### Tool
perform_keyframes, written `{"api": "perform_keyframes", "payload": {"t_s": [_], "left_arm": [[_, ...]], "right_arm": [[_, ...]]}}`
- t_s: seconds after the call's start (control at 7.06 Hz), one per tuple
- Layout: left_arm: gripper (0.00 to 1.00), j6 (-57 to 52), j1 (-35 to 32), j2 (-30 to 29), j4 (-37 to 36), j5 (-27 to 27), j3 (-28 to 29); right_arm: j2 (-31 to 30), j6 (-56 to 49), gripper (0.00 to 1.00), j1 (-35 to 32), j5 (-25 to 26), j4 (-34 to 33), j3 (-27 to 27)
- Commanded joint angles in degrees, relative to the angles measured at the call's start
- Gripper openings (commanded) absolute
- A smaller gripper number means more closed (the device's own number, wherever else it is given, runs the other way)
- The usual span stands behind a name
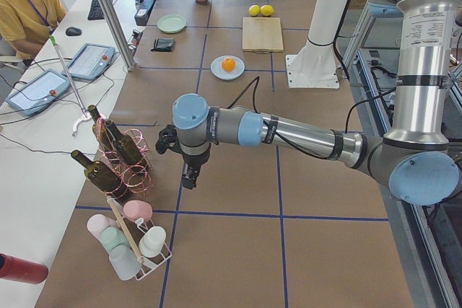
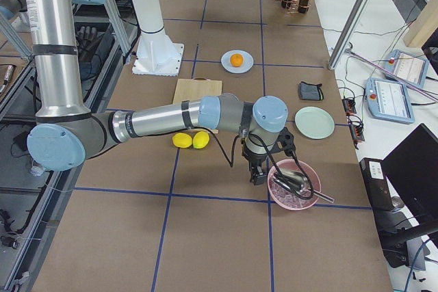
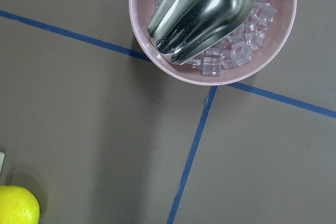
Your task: Pick orange to plate
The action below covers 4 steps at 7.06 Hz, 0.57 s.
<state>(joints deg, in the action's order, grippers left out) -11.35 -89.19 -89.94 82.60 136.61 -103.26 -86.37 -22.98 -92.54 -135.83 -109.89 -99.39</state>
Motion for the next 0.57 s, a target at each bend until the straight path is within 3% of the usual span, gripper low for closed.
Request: {"api": "perform_keyframes", "payload": {"t_s": [0.0,0.42], "left_arm": [[1.0,-0.25,0.24,1.42,-0.78,0.23,0.6],[1.0,0.01,0.24,1.88,1.24,0.67,1.39]], "right_arm": [[-0.12,-0.14,1.0,-0.01,0.04,0.54,0.07],[0.14,0.12,1.0,0.26,0.04,0.72,1.04]]}}
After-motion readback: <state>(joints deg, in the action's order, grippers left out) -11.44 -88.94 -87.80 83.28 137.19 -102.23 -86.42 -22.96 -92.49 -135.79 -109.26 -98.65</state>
